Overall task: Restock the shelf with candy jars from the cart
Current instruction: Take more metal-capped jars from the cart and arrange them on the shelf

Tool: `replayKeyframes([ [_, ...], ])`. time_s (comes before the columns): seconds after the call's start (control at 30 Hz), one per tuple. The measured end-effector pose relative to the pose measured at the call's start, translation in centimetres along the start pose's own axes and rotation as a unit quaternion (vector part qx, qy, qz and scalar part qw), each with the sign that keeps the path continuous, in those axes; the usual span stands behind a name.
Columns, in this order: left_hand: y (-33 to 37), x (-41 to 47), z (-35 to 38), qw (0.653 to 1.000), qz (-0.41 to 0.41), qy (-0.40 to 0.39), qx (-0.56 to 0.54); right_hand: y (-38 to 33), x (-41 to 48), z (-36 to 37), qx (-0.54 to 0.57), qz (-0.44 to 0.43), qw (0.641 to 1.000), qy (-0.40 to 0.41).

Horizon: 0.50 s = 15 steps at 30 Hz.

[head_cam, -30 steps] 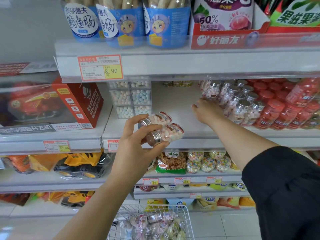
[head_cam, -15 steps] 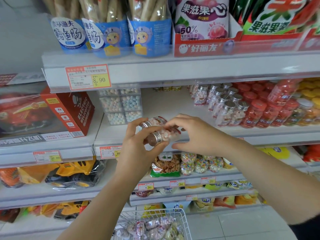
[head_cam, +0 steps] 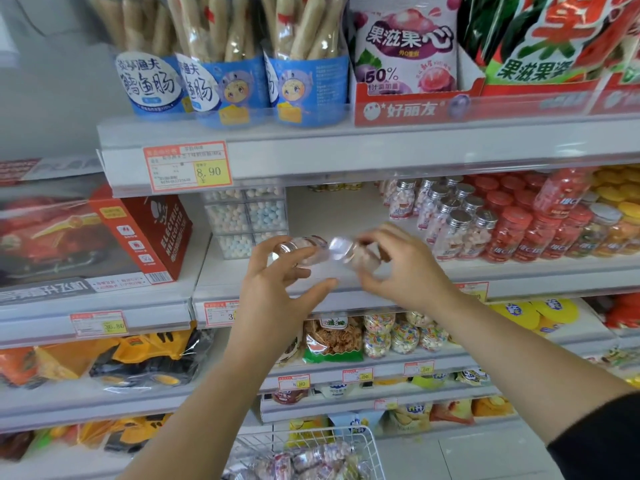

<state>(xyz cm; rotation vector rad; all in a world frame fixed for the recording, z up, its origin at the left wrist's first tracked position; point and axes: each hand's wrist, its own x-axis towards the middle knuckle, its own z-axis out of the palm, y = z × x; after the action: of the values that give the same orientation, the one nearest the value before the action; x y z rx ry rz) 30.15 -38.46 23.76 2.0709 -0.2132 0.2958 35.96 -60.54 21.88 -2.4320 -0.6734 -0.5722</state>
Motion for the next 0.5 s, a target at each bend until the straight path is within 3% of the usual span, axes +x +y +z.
replayKeyframes([
  [0.1,-0.6,0.1,-0.9,1.0,-0.022,0.007,0.007,1.9,1.7,0.7,0.061,0.194,0.975,0.09],
  [0.17,-0.9,-0.2,-1.0,1.0,-0.026,0.004,0.009,3.1,2.9,1.3,0.074,0.273,0.956,0.083],
  [0.5,-1.0,-1.2,-1.4,1.0,-0.021,0.0,0.003,5.8,4.7,3.2,0.001,0.418,0.906,0.064],
])
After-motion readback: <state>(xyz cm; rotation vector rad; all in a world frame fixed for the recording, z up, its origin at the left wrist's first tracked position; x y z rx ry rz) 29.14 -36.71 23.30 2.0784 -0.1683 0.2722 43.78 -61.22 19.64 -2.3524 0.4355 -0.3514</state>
